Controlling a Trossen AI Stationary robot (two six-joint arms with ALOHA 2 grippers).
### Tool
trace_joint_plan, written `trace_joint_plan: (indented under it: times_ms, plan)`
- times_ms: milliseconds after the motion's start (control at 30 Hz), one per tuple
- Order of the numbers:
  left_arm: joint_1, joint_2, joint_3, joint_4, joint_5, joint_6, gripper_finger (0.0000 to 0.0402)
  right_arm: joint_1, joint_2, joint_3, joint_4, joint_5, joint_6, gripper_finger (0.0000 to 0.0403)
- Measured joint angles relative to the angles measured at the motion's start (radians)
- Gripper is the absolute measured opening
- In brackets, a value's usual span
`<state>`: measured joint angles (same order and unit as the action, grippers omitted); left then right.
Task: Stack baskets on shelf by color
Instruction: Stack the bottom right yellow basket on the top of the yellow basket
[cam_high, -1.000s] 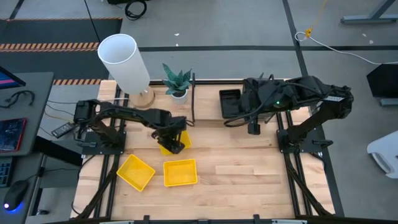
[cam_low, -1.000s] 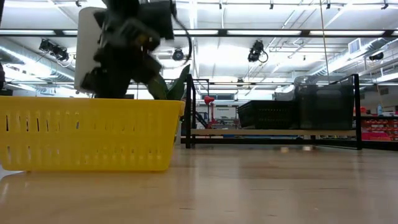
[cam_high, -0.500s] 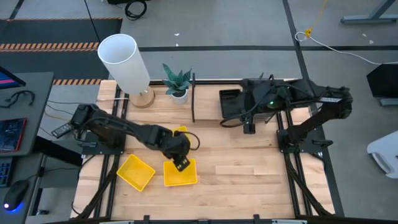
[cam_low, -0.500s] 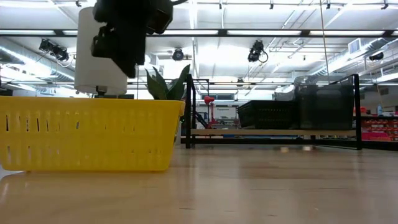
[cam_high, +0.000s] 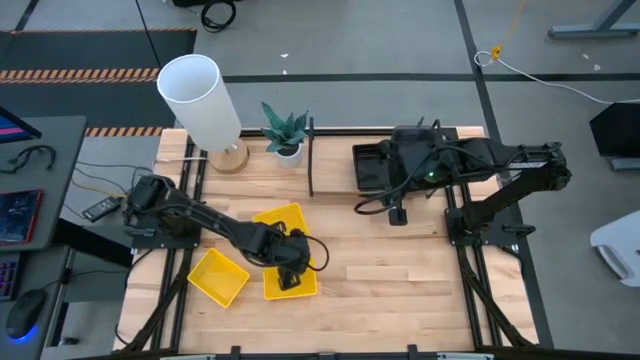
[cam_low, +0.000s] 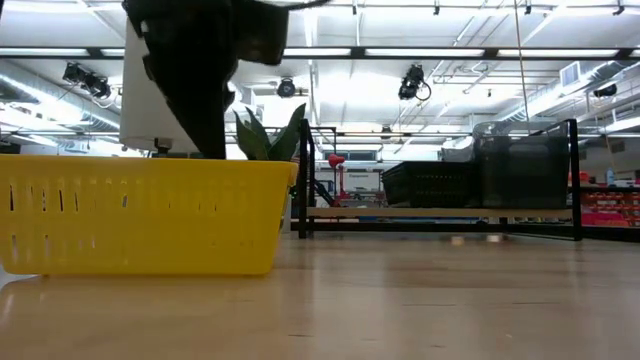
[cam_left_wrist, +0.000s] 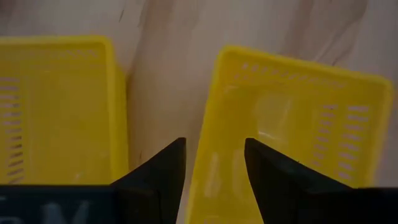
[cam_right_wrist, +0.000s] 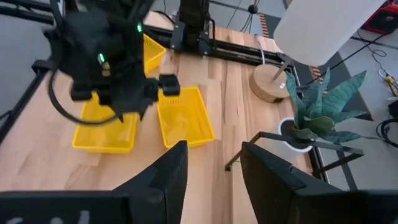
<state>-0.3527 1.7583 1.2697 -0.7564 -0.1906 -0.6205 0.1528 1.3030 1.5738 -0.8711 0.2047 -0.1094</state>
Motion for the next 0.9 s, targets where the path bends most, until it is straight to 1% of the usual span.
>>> trace_joint_plan:
  times_ms: [267,467,533,600,767,833,900]
  plan:
    - [0.002,0.070,0.000,0.021,0.000,0.030,0.0172,0.001,-0.021,0.000,0.019,-0.017,0.022,0.0154]
    - [0.002,0.110,0.000,0.030,0.021,0.031,0.0167,0.002,-0.024,0.000,0.022,-0.040,0.032,0.0154]
    - [0.002,0.109,0.000,0.026,0.022,0.031,0.0151,0.007,-0.024,0.000,0.021,-0.047,0.041,0.0154]
    - [0.005,0.109,0.000,0.030,0.022,0.030,0.0123,0.013,-0.024,0.000,0.020,-0.047,0.047,0.0154]
    - [0.014,0.106,0.017,0.037,0.058,-0.010,0.0021,0.034,-0.024,0.000,0.018,-0.047,0.047,0.0154]
    - [0.016,0.105,0.034,0.032,0.083,-0.010,0.0015,0.038,-0.024,0.000,0.016,-0.047,0.047,0.0154]
    - [0.019,0.105,0.068,-0.012,0.094,0.005,0.0015,0.039,-0.024,0.000,0.015,-0.046,0.047,0.0154]
